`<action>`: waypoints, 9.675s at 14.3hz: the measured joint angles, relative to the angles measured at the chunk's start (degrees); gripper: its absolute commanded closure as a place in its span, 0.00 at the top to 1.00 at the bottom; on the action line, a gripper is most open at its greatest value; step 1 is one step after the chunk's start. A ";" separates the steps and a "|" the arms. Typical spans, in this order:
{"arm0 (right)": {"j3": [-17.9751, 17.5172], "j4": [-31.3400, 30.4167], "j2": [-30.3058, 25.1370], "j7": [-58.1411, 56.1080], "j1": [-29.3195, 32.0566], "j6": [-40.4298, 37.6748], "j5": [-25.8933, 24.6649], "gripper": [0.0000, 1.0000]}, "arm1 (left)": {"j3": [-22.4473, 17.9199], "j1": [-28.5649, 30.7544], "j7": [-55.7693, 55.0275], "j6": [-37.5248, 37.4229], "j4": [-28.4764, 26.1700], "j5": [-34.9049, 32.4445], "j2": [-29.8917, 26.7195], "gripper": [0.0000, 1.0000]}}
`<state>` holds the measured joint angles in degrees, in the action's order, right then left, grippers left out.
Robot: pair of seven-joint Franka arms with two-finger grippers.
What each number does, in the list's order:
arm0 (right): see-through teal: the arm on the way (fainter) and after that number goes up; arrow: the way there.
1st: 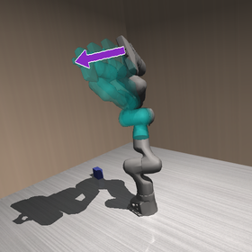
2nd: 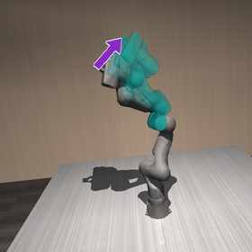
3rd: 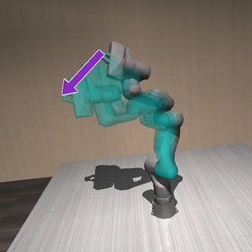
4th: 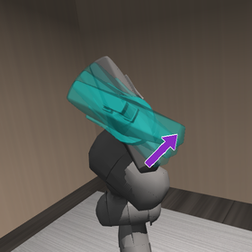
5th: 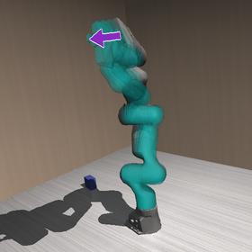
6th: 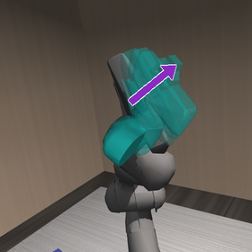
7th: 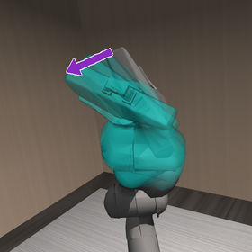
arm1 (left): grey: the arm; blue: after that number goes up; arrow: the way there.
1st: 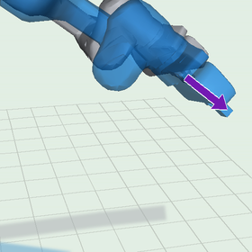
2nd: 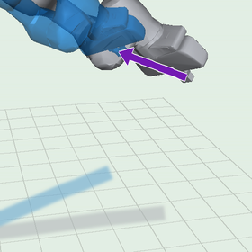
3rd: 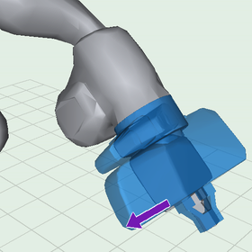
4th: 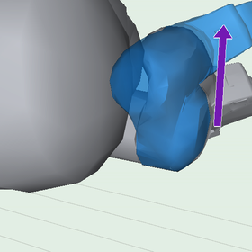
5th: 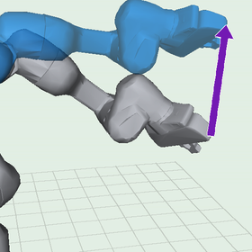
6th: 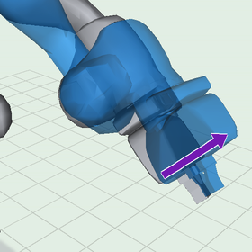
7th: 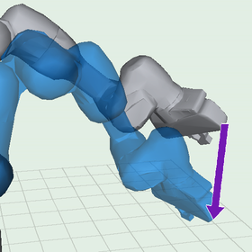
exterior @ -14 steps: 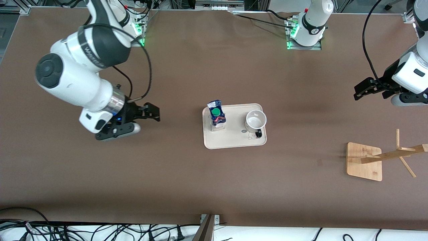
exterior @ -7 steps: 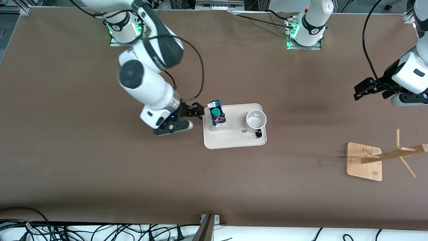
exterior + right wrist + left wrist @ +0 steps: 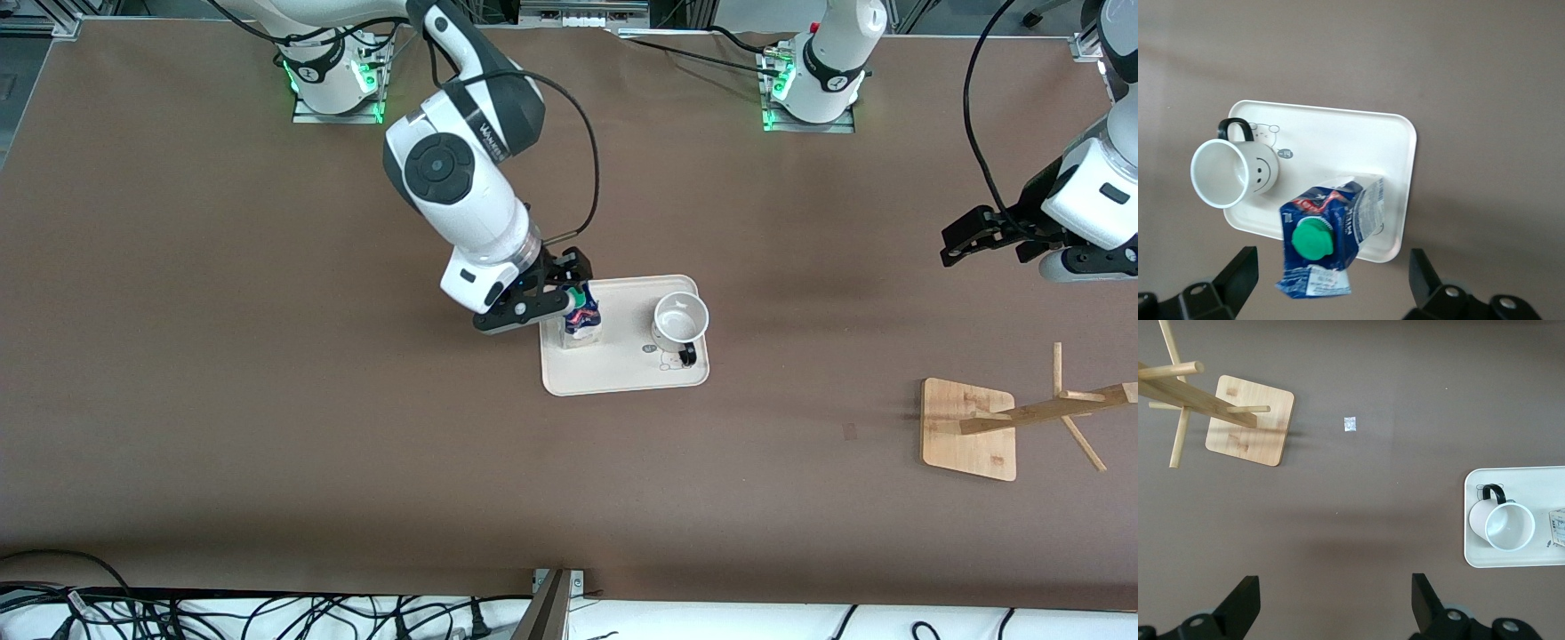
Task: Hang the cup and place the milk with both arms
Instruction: 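Lower the right gripper and close it on the milk carton, then lift the milk carton and carry it away from the tray, then lower the milk carton with the right gripper while the left gripper reaches the mug, then release the milk carton with the right gripper while the left gripper grasps the mug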
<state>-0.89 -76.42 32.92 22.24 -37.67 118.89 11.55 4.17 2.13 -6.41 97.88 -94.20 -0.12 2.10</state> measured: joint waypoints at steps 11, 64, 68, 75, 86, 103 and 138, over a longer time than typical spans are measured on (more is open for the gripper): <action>0.00 -0.04 0.95 0.05 -2.79 0.12 -2.25 1.00 | -0.01 0.00 0.00 0.00 0.00 0.00 0.00 1.00; 5.31 1.27 0.19 17.13 -6.23 -0.32 -10.55 0.01 | -0.10 0.11 0.00 0.00 0.02 0.00 0.05 1.00; 9.98 4.21 -5.89 17.38 -3.68 -15.10 -9.58 0.01 | -0.12 0.12 0.00 0.00 0.02 0.00 0.05 1.00; 11.20 6.57 -8.89 2.43 11.63 -29.33 -3.56 0.02 | -0.13 0.13 0.00 0.00 0.03 0.00 0.05 1.00; 22.46 -1.13 -8.51 -18.29 16.14 -33.90 -0.93 0.06 | -0.02 0.06 -0.01 0.00 0.05 0.00 0.05 1.00; 27.54 -32.81 -17.99 -37.96 20.98 -12.01 3.79 0.06 | 5.54 -1.29 0.00 0.05 0.56 0.02 -0.45 1.00; 26.40 -35.02 -21.46 -41.44 20.38 -9.18 8.59 1.00 | 10.00 -20.97 -37.43 32.58 0.02 -2.69 35.41 0.00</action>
<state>25.50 -111.44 11.46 -19.20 -17.29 109.71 20.14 14.17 -18.83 -43.84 130.46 -94.19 -2.82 37.51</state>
